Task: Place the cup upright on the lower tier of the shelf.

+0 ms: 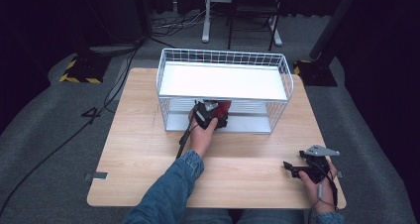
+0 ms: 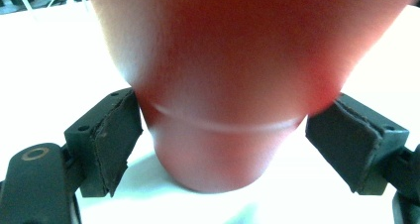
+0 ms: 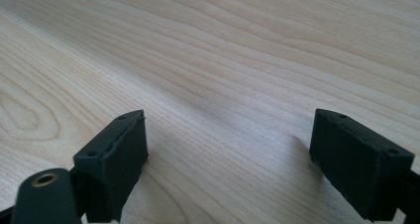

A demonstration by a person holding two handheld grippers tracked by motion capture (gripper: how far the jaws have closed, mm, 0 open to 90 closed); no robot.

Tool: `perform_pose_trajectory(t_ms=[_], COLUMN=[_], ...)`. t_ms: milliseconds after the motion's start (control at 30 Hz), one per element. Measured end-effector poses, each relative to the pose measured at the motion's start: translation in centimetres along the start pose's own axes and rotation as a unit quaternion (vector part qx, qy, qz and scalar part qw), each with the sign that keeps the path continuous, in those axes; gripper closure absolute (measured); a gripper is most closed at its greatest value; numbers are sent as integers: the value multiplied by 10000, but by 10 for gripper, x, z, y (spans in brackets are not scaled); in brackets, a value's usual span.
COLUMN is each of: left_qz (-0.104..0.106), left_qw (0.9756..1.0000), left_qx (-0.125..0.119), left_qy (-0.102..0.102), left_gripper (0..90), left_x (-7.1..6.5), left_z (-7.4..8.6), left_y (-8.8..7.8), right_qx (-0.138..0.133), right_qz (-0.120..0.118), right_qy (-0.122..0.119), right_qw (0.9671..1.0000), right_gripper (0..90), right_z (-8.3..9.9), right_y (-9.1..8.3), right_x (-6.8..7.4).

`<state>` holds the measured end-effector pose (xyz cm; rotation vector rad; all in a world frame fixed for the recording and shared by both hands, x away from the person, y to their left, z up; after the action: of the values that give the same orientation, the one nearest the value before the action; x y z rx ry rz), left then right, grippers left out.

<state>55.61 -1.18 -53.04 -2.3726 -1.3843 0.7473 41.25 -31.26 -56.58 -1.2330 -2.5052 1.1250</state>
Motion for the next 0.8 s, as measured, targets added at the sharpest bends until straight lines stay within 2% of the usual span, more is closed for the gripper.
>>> perform_pose_trajectory(t_ms=[67,267,300,333,500,567,600,800], left_qz=[17,75,141,108,124,266,266,360], left_qw=[10000,10000,9999,9999,9999,9995,9995,9991], left_qx=[56,40,31,6,44,151,151,147], left_qy=[67,-43,-43,-95,-7,71,71,194], left_gripper=[151,151,151,152,153,160,165,167], left_x=[1,0,-1,-2,-4,-6,-6,-3], left_z=[3,7,8,8,9,12,12,14], left_y=[-4,-14,-18,-20,-34,-44,-44,-73], right_qx=[1,2,3,6,3,8,7,5], right_qz=[0,-6,-6,-14,-39,-58,-59,-72], right_qy=[1,2,2,2,-18,-37,-42,-60], right_qw=[10000,10000,10000,10000,10000,10000,10000,10000], right_gripper=[153,152,152,151,143,139,139,139], right_z=[0,0,0,0,-1,-2,-2,-3], right_y=[0,0,0,0,1,2,2,3], right_x=[0,0,0,0,1,1,1,2])
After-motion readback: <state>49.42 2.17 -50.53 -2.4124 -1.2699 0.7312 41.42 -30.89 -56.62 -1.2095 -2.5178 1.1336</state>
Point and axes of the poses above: each handheld gripper's, and its own axes: y roughly forward along the jaws, z roughly out of its underside, x roughly to its left, the point moved 9 cm from there along y, roughly forward along the jaws, and after that the axes turned 15 degrees about -y, right-handed, at the moved point
